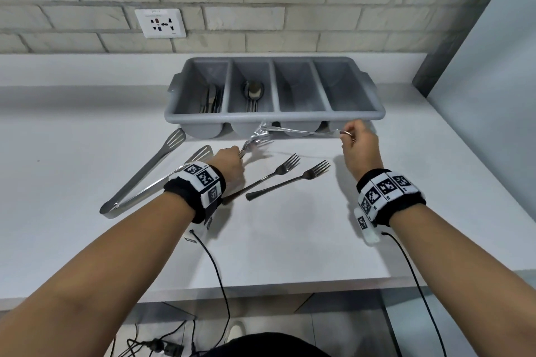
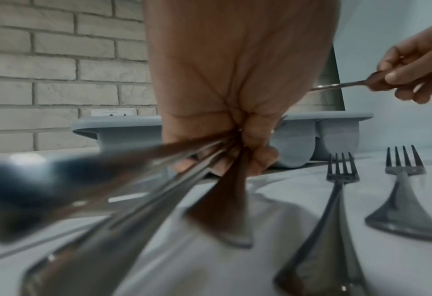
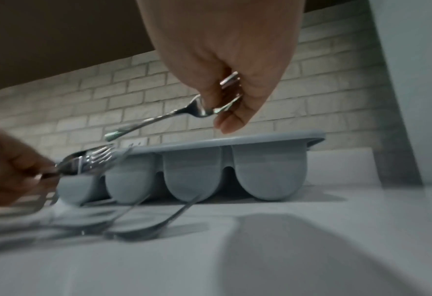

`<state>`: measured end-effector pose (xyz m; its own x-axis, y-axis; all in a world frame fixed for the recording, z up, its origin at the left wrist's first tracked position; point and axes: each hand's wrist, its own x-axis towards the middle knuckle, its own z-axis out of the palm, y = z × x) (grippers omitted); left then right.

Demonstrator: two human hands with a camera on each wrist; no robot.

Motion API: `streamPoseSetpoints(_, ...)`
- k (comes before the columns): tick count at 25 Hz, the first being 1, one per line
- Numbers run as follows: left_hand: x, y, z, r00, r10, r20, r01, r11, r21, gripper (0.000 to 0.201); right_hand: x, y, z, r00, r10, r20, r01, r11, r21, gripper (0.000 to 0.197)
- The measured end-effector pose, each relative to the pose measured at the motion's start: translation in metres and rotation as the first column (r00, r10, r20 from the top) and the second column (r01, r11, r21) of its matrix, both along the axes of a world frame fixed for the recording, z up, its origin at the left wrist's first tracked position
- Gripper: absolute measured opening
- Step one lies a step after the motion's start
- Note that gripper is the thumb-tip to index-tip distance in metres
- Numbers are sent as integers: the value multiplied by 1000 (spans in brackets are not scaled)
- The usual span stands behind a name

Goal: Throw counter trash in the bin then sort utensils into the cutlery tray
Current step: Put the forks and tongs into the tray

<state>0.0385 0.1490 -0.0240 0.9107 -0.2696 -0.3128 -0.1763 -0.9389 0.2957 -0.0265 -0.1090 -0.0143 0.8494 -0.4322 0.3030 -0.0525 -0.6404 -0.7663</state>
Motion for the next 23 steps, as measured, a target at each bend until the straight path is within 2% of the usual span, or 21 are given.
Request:
streamPoseSetpoints(3,3,-6,8,996,91,-17,-93,977,-190,23,-2,-13,0,995,-29,100,0,959,284,30)
streamPoseSetpoints(6,4,-16,11,986,160,-55,-170,933,-317,29,0,-19,0,997,-15,74,-18,908,419,32)
streamPoseSetpoints(8,0,-24,10,992,114,-59,-127,943,-308,30,3,-19,-5,999,40,-19,-30,922,386,33)
streamPoseSetpoints(11,-12,-38,5,999,3,-42,-10,984,-179,32,11,-12,-18,973,120,-196,-55,950,309,32)
streamPoseSetpoints(14,-17,-44,-2,995,-89,-35,88,996,-25,24,21,0,-28,935,96,-341,-31,981,190,32)
streamPoseSetpoints(18,-19,-50,-6,995,-92,-25,94,992,87,27,32,12,-38,844,89,-529,-38,994,106,34)
streamPoseSetpoints(20,-21,-53,-6,997,-75,-18,76,994,76,27,33,15,-42,840,61,-539,-20,997,80,31)
streamPoseSetpoints(23,-17,-51,-3,997,-61,-43,61,998,12,27,32,17,-35,892,112,-438,-5,971,238,25)
